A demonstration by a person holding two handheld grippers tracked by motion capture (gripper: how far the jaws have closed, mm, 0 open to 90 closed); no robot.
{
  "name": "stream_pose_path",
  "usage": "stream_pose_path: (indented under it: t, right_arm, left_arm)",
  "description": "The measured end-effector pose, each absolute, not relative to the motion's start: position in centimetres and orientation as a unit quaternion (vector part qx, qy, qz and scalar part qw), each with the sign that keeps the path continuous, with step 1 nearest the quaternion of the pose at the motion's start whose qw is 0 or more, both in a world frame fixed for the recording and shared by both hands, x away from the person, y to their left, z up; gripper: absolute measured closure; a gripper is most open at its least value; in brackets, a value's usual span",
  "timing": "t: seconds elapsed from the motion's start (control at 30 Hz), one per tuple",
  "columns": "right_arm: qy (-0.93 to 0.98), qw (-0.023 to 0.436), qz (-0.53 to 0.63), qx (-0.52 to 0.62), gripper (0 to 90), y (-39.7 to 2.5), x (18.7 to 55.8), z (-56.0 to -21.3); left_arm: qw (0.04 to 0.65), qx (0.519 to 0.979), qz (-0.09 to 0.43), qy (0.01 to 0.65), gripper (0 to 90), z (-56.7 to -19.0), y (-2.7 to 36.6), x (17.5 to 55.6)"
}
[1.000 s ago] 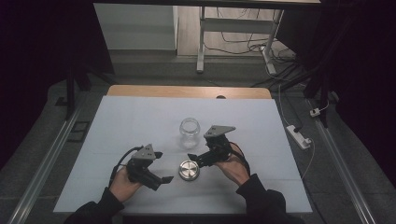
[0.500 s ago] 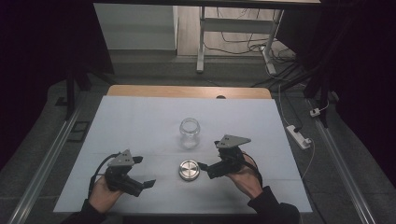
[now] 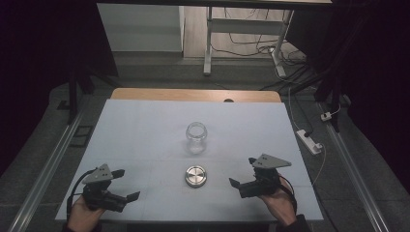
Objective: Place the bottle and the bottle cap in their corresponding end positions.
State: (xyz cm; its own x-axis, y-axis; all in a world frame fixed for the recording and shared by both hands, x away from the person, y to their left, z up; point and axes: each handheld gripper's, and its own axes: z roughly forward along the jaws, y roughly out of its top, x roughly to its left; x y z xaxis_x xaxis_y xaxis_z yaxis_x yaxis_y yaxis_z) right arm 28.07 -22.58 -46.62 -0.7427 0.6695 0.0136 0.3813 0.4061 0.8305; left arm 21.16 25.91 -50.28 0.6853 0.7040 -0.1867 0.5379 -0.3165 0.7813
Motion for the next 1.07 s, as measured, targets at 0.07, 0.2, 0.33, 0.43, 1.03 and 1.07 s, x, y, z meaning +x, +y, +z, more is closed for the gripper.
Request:
stream_pose_path:
  t: [0.07, 0.2, 0.33, 0.43, 1.03, 1.07]
  right_arm:
    - [0.819, 0.171, 0.439, 0.327, 0.0, -23.4, 27.6, -46.8]
    - [0.818, 0.186, 0.424, 0.342, 0.0, -24.9, 26.7, -47.3]
    - [0.816, 0.190, 0.411, 0.359, 0.0, -26.2, 25.9, -48.0]
    - [0.815, 0.198, 0.398, 0.371, 0.0, -27.1, 25.3, -48.5]
    - [0.815, 0.186, 0.368, 0.408, 0.0, -29.3, 23.3, -49.5]
    - [0.815, 0.186, 0.366, 0.408, 0.0, -29.2, 23.3, -49.5]
  left_arm:
    - [0.440, 0.802, 0.096, 0.393, 0.0, -50.4, 26.5, 20.7]
    - [0.436, 0.797, 0.094, 0.408, 0.0, -50.7, 27.5, 19.9]
    - [0.427, 0.796, 0.099, 0.418, 0.0, -51.0, 28.1, 19.2]
    - [0.421, 0.794, 0.103, 0.425, 0.0, -51.3, 28.4, 18.8]
    - [0.382, 0.795, 0.096, 0.462, 0.0, -52.3, 29.7, 17.5]
    - [0.383, 0.795, 0.095, 0.461, 0.0, -52.3, 29.7, 17.6]
